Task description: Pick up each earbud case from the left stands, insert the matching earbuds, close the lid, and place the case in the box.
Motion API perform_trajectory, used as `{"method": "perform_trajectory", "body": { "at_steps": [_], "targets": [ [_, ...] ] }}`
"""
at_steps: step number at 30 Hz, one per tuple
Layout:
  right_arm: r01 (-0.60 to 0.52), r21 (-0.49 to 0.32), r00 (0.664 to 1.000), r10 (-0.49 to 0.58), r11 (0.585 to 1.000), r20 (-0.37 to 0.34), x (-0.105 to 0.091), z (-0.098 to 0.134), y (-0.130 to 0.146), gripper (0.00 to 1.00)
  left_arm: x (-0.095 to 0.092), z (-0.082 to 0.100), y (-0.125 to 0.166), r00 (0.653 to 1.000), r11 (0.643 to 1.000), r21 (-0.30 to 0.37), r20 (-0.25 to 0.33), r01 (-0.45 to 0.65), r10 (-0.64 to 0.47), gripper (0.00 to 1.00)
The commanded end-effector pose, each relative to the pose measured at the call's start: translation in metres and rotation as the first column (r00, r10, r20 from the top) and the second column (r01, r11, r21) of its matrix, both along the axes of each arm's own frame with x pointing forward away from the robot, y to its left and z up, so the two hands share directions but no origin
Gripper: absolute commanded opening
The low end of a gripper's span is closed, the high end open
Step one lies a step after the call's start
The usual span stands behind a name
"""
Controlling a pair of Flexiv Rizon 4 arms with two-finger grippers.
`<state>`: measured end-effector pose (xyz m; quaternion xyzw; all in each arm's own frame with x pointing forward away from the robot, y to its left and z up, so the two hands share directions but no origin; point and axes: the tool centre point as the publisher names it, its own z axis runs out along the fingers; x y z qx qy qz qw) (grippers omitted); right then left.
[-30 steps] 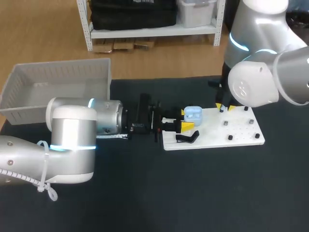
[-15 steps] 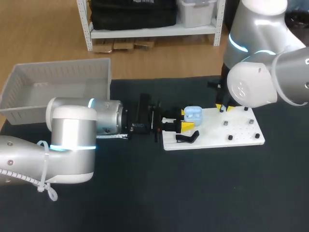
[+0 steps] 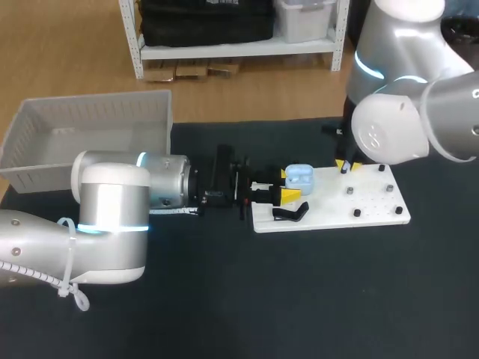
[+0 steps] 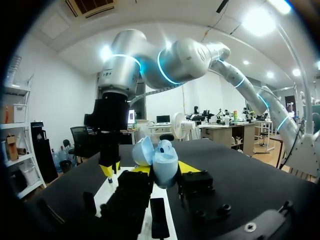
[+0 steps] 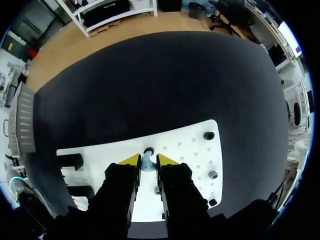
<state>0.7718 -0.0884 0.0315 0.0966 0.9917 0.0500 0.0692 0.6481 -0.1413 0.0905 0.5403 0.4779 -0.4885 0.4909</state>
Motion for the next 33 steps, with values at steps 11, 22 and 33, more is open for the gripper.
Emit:
{"method": "perform_trajectory", "body": {
  "at_steps": [11,22,33],
  "targets": [
    [-0.02,0.021,0.999,0.019,1.0,0.039,-0.035,0.085,-0.001,0.0,-0.001,-0.001,0.0,1.0,1.0,-0.003,0.003,-0.005,0.005,0.0],
    [-0.206,0.04,0.978,0.205,0.978,0.029,-0.093,0.16,0.038,0.0,-0.001,-0.001,0.0,1.0,1.0,-0.003,0.003,-0.005,0.005,0.0],
    [-0.349,0.054,0.932,0.353,0.935,-0.078,-0.138,0.164,0.062,0.0,-0.001,-0.001,0.0,1.0,1.0,-0.003,0.003,-0.005,0.005,0.0]
  ]
}}
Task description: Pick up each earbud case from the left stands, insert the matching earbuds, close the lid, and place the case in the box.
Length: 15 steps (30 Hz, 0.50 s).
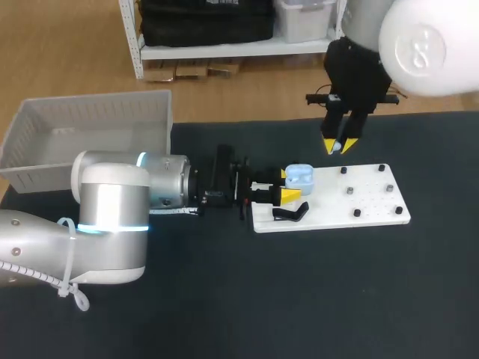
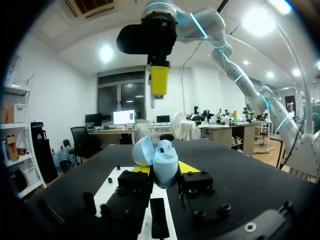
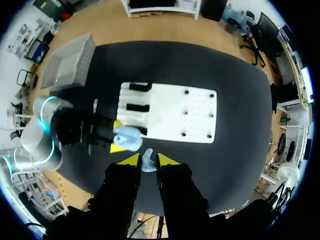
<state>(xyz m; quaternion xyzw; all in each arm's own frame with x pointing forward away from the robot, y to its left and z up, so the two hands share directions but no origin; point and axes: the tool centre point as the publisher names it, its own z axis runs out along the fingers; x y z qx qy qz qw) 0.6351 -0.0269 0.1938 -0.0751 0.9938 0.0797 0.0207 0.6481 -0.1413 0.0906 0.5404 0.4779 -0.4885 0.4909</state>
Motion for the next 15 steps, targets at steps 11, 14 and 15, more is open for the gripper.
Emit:
{"method": "perform_trajectory", "body": {
  "at_steps": [11,14,15],
  "targets": [
    [-0.008,-0.007,1.0,0.008,1.0,-0.012,-0.0017,0.0022,0.0002,0.0,-0.0014,-0.001,0.0,1.0,1.0,-0.003,0.003,-0.005,0.005,0.0],
    [-0.045,0.003,0.999,0.045,0.999,-0.017,-0.0022,0.0026,0.004,0.0,-0.0014,-0.001,0.0,1.0,1.0,-0.003,0.003,-0.005,0.005,0.0],
    [-0.095,0.005,0.995,0.095,0.995,-0.016,-0.0036,0.0033,0.0087,0.0,-0.0014,-0.001,0.0,1.0,1.0,-0.003,0.003,-0.005,0.005,0.0]
  ]
}}
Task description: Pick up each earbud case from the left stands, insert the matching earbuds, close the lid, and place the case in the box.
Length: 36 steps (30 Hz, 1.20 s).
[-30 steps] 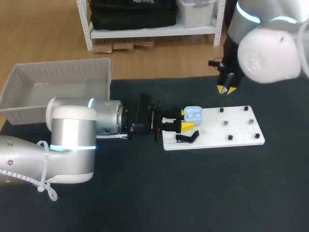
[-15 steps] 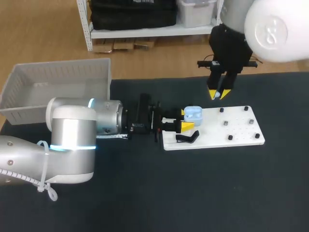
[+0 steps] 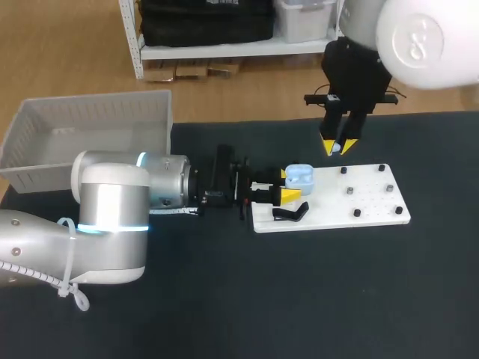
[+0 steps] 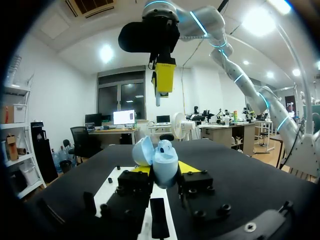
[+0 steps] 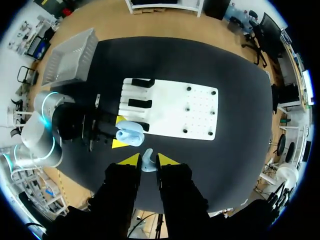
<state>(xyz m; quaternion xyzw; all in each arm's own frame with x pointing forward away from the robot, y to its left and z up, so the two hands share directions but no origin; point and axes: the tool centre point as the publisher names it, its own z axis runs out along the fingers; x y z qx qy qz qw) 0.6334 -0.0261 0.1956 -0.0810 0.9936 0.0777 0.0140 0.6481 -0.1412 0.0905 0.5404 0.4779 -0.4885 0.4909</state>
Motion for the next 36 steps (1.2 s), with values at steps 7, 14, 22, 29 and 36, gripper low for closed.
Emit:
{"method": "perform_trajectory", "body": {
  "at_steps": [7,14,22,29,36],
  "targets": [
    [-0.267,-0.032,0.964,0.267,0.963,-0.018,-0.009,-0.003,0.037,0.0,-0.001,-0.001,0.0,1.0,1.0,-0.003,0.003,-0.005,0.005,0.0],
    [-0.315,-0.041,0.949,0.314,0.948,-0.029,-0.013,-0.015,0.052,0.0,-0.001,-0.001,0.0,1.0,1.0,-0.003,0.003,-0.005,0.005,0.0],
    [-0.294,-0.056,0.956,0.294,0.954,-0.015,-0.012,-0.027,0.05,0.0,-0.001,-0.001,0.0,1.0,1.0,-0.003,0.003,-0.005,0.005,0.0],
    [-0.298,-0.055,0.955,0.298,0.953,-0.014,-0.013,-0.035,0.054,0.0,-0.001,-0.001,0.0,1.0,1.0,-0.003,0.003,-0.005,0.005,0.0],
    [-0.32,-0.06,0.947,0.32,0.945,-0.022,-0.013,-0.042,0.06,0.0,-0.001,-0.001,0.0,1.0,1.0,-0.003,0.003,-0.005,0.005,0.0]
  ]
}}
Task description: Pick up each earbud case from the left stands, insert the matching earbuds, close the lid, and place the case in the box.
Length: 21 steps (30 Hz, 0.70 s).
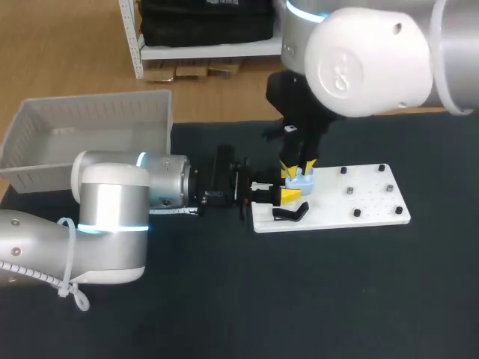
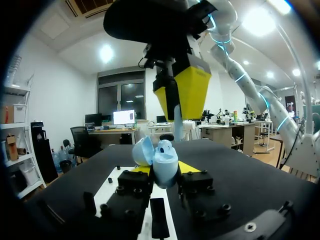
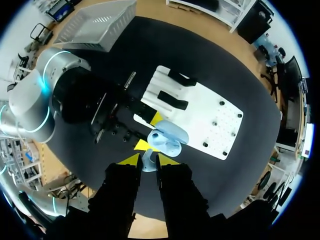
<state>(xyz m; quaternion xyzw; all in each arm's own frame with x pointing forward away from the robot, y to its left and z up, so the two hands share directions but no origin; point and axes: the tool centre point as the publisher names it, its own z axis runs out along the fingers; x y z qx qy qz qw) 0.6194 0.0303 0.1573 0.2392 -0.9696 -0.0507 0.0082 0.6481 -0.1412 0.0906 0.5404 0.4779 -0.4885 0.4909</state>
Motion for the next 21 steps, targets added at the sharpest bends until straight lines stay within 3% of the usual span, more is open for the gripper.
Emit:
{"method": "perform_trajectory", "body": {
  "at_steps": [1,13,21],
  "targets": [
    [-0.008,-0.005,1.0,0.008,1.0,0.004,0.0014,-0.0039,0.0044,0.0,-0.0014,-0.001,-0.0001,1.0,1.0,-0.003,0.003,-0.005,0.005,0.0],
    [-0.032,-0.016,0.999,0.033,0.999,0.022,0.0057,-0.0056,0.0055,0.0,-0.0014,-0.001,-0.0001,1.0,1.0,-0.003,0.003,-0.005,0.005,0.0],
    [-0.11,-0.014,0.993,0.111,0.994,0.044,0.0086,-0.0056,0.0017,0.0,-0.0014,-0.001,-0.0001,1.0,1.0,-0.003,0.003,-0.005,0.005,0.0]
  ]
}}
